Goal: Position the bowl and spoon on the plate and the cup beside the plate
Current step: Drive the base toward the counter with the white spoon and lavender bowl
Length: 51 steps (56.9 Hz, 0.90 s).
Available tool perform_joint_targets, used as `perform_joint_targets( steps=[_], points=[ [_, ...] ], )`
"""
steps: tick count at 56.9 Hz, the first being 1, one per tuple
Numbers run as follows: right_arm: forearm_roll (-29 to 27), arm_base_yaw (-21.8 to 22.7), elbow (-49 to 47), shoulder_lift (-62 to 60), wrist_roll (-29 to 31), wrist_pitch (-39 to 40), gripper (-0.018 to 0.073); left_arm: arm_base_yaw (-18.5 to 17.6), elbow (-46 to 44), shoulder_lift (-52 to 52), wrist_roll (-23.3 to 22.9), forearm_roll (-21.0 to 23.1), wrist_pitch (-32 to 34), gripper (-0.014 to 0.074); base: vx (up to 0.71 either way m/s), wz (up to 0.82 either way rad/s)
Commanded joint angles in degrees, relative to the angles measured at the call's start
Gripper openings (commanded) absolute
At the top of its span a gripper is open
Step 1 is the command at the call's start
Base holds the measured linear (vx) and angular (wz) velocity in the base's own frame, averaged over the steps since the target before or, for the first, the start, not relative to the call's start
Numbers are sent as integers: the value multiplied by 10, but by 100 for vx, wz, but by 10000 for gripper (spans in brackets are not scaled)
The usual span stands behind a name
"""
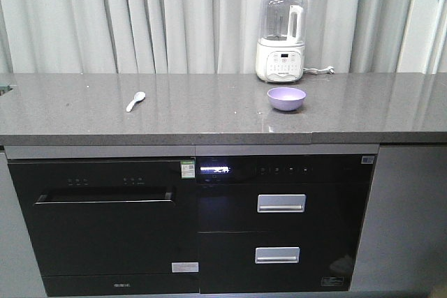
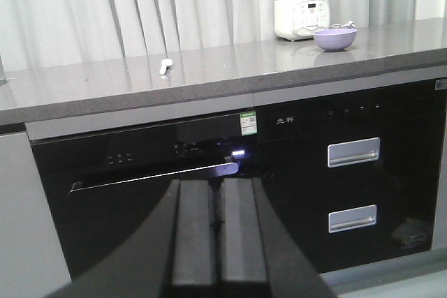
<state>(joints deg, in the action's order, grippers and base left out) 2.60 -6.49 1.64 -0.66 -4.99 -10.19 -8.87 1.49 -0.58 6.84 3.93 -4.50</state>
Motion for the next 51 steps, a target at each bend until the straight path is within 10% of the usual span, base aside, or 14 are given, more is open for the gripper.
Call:
perform_joint_targets(
  steps=[1, 51],
  points=[
    [3, 4, 4, -3, 1, 45, -8, 0, -14, -10, 0, 1, 45, 0, 0, 0],
    [3, 4, 4, -3, 1, 45, -8, 0, -14, -10, 0, 1, 45, 0, 0, 0]
  ],
)
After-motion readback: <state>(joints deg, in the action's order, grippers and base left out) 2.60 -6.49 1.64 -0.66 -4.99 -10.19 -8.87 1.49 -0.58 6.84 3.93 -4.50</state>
